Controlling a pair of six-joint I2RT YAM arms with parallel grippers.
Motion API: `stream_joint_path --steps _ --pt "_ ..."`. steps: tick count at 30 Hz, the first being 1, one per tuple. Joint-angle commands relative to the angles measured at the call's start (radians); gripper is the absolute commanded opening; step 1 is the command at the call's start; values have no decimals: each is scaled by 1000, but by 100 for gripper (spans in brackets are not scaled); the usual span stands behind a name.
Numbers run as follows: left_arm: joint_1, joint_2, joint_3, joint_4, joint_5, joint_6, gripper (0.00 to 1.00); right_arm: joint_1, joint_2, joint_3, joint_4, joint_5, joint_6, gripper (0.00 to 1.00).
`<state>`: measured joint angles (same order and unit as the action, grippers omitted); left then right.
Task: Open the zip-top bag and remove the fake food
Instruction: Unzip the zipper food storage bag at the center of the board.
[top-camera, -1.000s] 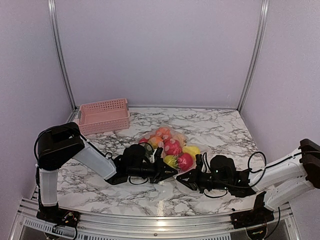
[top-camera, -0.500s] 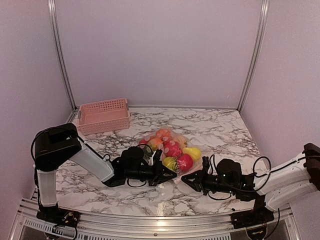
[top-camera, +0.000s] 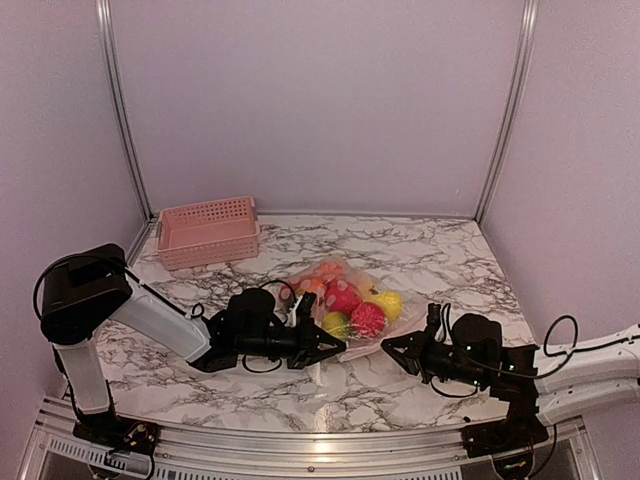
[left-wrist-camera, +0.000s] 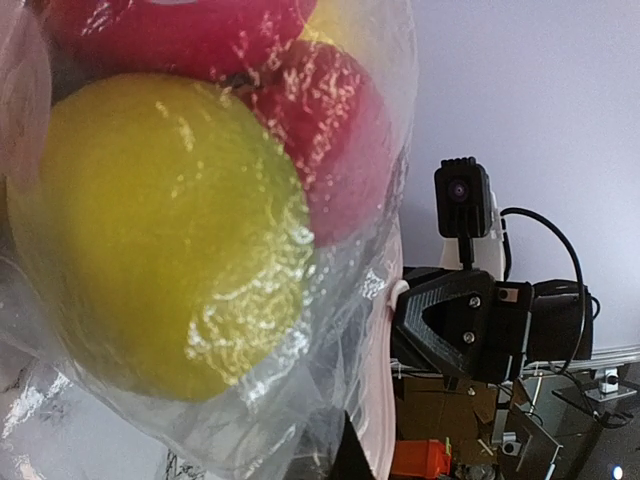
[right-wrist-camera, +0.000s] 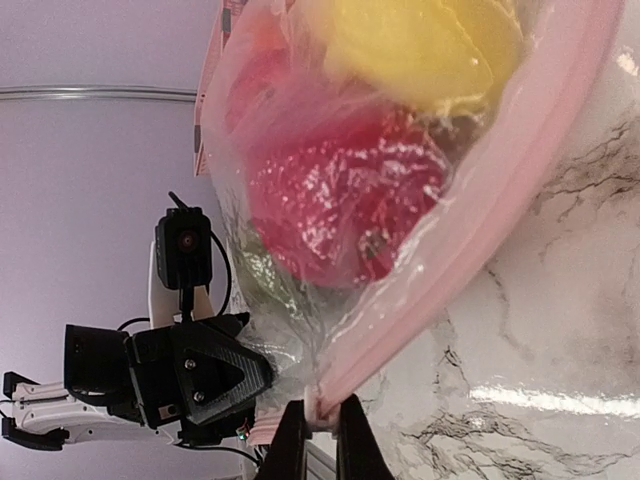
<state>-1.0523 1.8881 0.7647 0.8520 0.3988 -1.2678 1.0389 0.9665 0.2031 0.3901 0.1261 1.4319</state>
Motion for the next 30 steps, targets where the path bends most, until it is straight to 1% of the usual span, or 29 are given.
stream_joint_path --steps 1,7,14,20,23,26,30 --pt "15 -75 -50 -110 -26 51 0 -10 -73 70 -224 170 -61 0" --pt "14 -140 -65 -160 -41 74 0 -11 -94 144 -322 207 -108 0" --pt "14 -235 -62 -282 -65 129 0 -13 -100 255 -455 271 -163 0" --pt "14 -294 -80 -319 -75 145 0 -31 -92 358 -556 312 -218 0" --pt "14 -323 -78 -335 -75 151 0 -68 -81 413 -602 306 -260 0" --pt "15 -351 -72 -348 -67 155 0 -141 -67 448 -613 253 -300 0" --pt "22 -387 -33 -415 -55 188 0 -223 -22 527 -638 210 -360 0"
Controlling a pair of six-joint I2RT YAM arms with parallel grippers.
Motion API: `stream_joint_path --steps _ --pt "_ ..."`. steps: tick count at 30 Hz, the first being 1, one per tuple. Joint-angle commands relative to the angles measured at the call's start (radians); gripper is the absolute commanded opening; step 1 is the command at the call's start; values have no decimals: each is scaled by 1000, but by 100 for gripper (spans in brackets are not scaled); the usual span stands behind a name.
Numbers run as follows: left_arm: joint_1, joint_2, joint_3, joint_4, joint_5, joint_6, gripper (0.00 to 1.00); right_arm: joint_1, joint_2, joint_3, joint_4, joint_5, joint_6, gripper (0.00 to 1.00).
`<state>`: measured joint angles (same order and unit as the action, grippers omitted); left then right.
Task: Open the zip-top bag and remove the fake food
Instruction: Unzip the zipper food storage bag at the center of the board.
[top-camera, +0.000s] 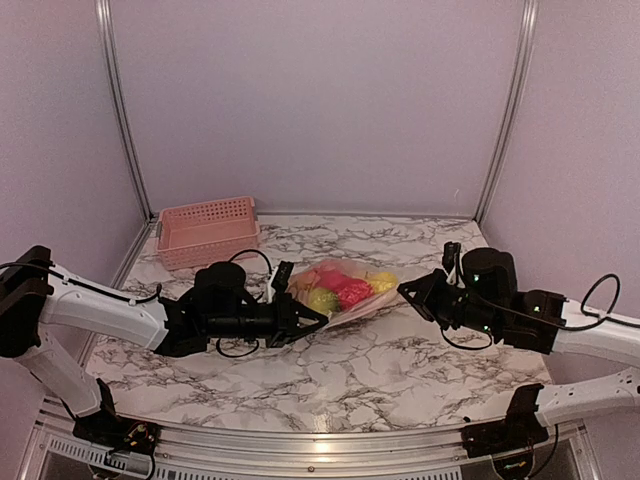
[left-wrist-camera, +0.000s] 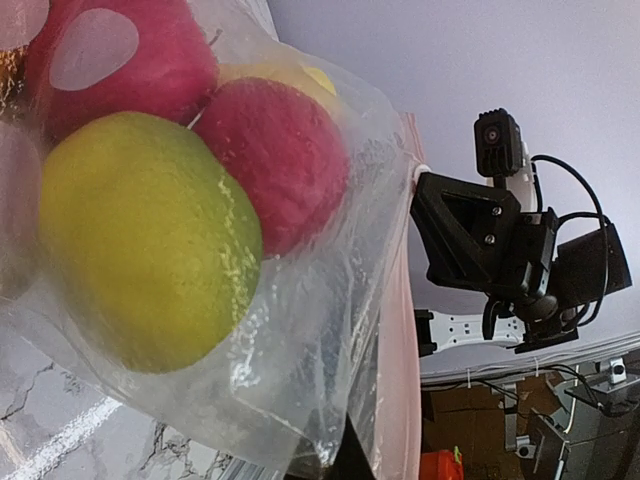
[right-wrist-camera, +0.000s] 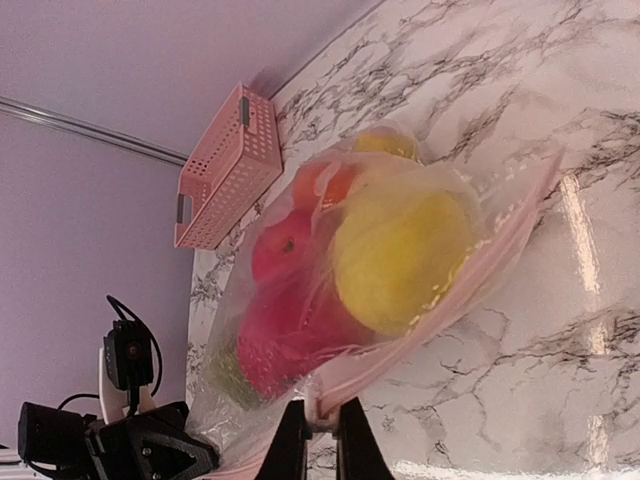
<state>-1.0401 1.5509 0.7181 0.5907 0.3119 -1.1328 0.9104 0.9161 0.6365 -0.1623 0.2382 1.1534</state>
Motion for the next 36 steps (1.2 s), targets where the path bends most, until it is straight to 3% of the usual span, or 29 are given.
stream_joint_path --steps 1,10,20,29,36 --pt "13 -58 24 -171 34 61 0 -110 43 121 -94 93 -98 0" --pt "28 -91 159 -324 36 146 0 -156 201 353 -146 96 -214 0" --pt "32 -113 167 -282 35 121 0 -235 268 567 -241 87 -328 0" --pt "12 -36 244 -201 23 67 0 -436 316 661 -243 -133 -442 0" --pt "-12 46 307 -210 41 61 0 -473 437 737 -217 -223 -494 0"
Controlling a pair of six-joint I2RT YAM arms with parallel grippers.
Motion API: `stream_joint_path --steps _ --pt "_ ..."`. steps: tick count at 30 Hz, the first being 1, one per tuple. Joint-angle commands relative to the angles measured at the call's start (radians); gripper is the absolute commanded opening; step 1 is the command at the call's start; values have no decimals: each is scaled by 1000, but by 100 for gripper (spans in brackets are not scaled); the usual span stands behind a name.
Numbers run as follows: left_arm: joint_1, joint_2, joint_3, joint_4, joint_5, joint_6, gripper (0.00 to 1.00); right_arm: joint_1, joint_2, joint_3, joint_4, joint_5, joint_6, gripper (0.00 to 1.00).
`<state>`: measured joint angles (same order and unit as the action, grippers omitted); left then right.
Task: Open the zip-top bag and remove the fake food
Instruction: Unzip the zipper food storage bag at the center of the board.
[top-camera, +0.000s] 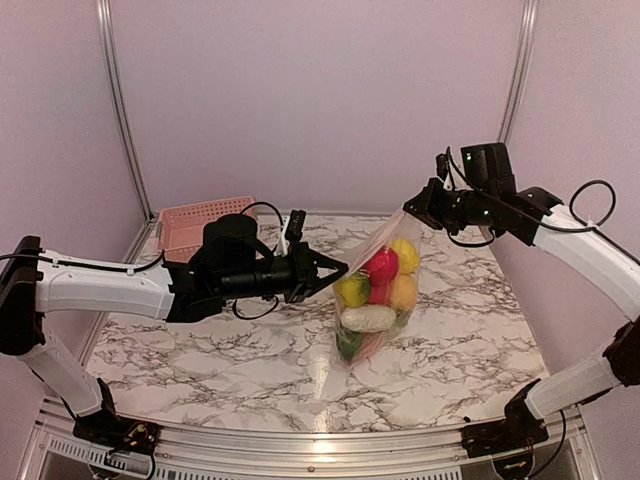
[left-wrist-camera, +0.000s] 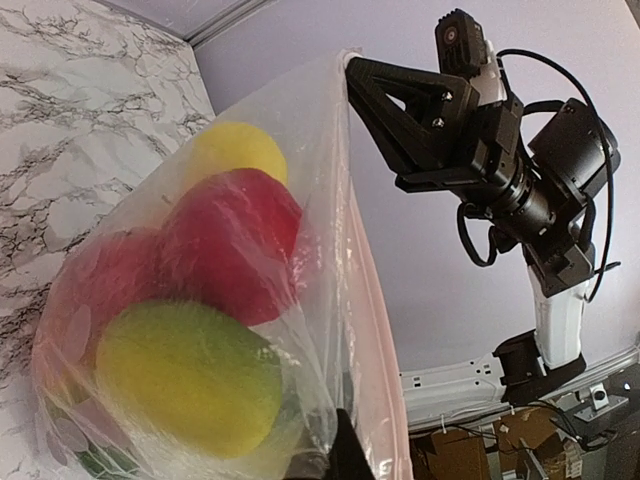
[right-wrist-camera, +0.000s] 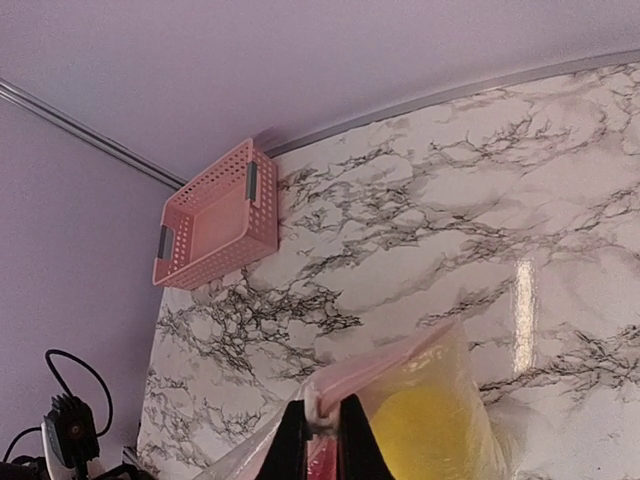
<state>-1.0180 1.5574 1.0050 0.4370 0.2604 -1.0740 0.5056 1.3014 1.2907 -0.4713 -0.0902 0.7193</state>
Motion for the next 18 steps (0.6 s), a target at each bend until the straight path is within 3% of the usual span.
stream_joint_path --steps 1,7,11,18 --pt "-36 49 22 -55 96 2 0 -66 72 92 93 73 -70 0" --pt "-51 65 46 -82 88 30 2 -17 115 109 94 12 -100 0" --pt "-57 39 68 -181 45 98 25 6 113 129 91 -9 -104 0" --pt "-57 -106 79 -442 -93 249 42 68 103 155 76 -43 -98 0"
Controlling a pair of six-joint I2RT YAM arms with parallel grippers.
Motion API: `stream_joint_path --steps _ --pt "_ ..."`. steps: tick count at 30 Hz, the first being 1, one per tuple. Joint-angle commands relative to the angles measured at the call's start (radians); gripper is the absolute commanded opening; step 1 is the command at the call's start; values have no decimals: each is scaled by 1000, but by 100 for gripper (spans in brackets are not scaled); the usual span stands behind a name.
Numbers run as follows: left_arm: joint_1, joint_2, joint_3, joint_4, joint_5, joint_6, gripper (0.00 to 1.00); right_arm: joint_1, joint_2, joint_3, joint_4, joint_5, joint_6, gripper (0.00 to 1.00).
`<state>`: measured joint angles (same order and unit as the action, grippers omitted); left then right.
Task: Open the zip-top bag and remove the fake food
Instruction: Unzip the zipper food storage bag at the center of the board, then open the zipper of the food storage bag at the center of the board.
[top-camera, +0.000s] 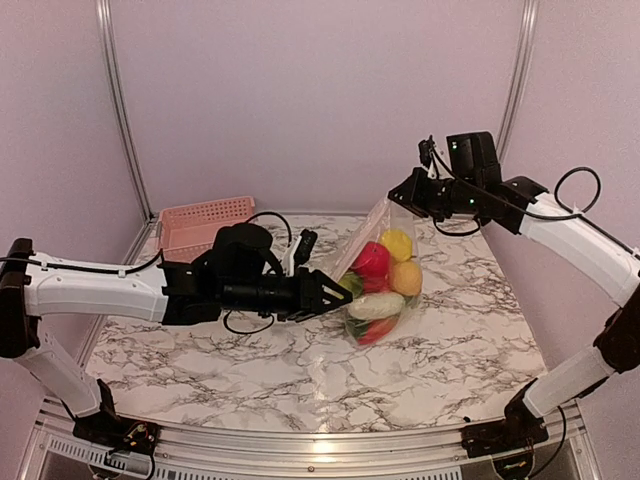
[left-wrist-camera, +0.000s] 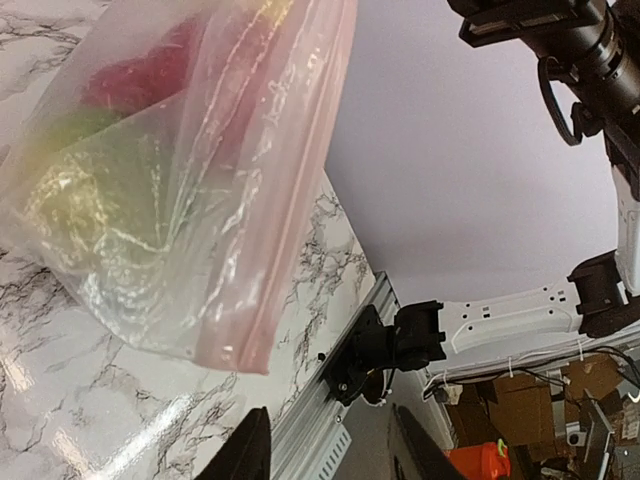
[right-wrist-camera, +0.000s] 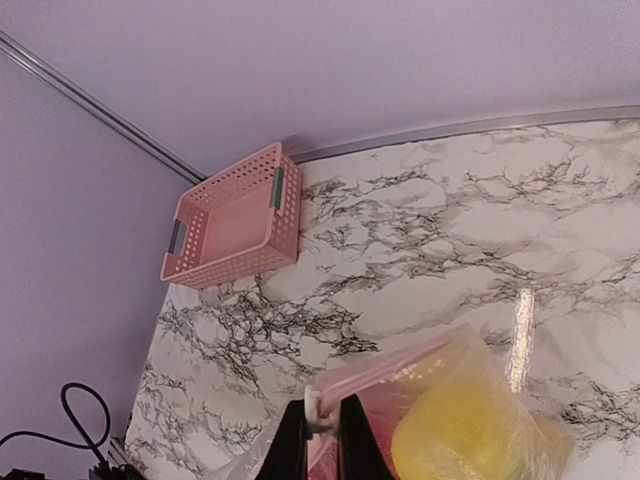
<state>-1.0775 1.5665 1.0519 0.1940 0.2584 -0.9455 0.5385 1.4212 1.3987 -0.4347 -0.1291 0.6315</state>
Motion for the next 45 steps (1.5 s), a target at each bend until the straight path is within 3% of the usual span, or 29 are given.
stream_joint_path --steps 1,7,15,29,35,45 --pt "2 -142 41 -251 -122 147 43 44 -18 46 39 -8 -8 0" --pt "2 -235 177 -537 -332 325 52 75 -20 25 58 -29 18 0" --pt "2 -113 378 -731 -479 498 55 97 -20 7 106 -47 75 0" --pt "1 50 519 -772 -494 592 54 163 2 -14 146 -33 118 0" --pt "1 90 539 -777 -524 603 45 170 5 -9 148 -34 122 0" --pt "1 128 576 -780 -522 600 41 173 7 -12 154 -38 120 0"
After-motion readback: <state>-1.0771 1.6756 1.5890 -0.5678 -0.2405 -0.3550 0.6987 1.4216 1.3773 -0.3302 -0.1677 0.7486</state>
